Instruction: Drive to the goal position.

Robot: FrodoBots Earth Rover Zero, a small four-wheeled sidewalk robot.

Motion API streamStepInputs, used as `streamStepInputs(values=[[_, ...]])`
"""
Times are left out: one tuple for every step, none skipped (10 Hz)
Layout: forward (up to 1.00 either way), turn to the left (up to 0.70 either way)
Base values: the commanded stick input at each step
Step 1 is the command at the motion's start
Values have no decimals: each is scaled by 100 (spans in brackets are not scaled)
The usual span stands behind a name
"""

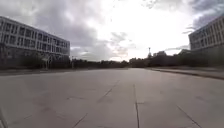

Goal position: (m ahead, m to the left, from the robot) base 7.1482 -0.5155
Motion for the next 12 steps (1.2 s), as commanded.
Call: streamStepInputs(values=[[70,0],[70,0],[70,0],[70,0],[70,0],[70,0],[70,0],[70,0],[70,0],[70,0],[70,0],[70,0]])
